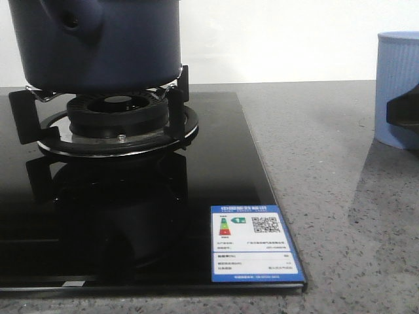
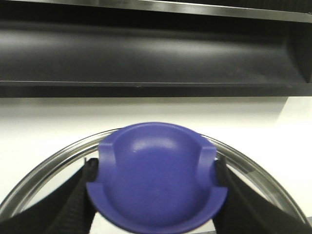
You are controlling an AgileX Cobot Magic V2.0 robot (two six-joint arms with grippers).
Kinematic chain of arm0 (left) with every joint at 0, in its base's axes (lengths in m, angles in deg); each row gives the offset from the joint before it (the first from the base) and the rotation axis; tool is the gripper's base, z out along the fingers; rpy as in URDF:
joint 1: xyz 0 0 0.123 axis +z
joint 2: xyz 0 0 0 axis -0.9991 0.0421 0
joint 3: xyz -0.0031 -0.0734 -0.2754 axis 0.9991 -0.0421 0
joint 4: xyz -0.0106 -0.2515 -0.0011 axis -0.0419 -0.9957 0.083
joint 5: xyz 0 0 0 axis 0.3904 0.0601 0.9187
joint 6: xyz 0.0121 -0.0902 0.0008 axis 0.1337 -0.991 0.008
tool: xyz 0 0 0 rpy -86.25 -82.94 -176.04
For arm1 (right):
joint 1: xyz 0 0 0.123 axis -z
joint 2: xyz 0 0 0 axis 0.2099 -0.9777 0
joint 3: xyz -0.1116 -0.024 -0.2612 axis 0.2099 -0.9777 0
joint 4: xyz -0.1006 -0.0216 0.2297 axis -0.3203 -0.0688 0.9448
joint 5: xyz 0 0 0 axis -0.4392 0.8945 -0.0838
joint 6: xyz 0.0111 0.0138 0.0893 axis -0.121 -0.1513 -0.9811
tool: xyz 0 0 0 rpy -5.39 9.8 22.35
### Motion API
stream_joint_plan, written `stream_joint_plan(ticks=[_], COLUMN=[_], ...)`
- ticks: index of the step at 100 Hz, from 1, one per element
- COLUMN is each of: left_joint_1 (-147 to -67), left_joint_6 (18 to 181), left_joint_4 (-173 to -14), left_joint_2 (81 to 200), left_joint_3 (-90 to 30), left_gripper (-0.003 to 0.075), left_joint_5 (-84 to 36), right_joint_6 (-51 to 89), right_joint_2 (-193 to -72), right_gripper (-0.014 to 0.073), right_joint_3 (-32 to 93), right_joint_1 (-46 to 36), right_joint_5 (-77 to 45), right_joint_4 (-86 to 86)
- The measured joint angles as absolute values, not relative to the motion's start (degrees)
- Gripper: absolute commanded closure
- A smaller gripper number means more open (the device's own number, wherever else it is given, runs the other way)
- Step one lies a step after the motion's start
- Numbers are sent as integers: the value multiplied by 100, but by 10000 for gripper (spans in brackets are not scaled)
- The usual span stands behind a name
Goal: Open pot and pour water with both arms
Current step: 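Lift the light blue cup with the right gripper toward the pot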
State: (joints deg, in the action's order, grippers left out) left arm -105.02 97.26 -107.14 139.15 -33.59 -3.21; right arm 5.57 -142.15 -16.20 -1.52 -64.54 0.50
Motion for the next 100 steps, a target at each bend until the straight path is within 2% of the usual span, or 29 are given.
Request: stream_joint_plan(ticks=[73, 78, 90, 100], left_joint_1=[-10502, -10502, -10502, -10502], left_joint_6=[9726, 9726, 9726, 9726], left_joint_4=[-10714, -10714, -10714, -10714], left_joint_2=[13915, 13915, 13915, 13915], left_joint_3=[-3359, -3359, -3359, -3359], left_gripper=[350, 350, 350, 350], left_joint_5=[-416, -416, -416, -416], right_joint_6=[419, 419, 407, 407], right_joint_2=[-15079, -15118, -15140, -15140], right_gripper=[53, 84, 233, 274], right_joint_3=[-1269, -1269, -1269, -1269], right_joint_1=[-152, -152, -164, -164], right_joint_5=[-6907, -6907, -6923, -6936], right_joint_4=[60, 60, 60, 60])
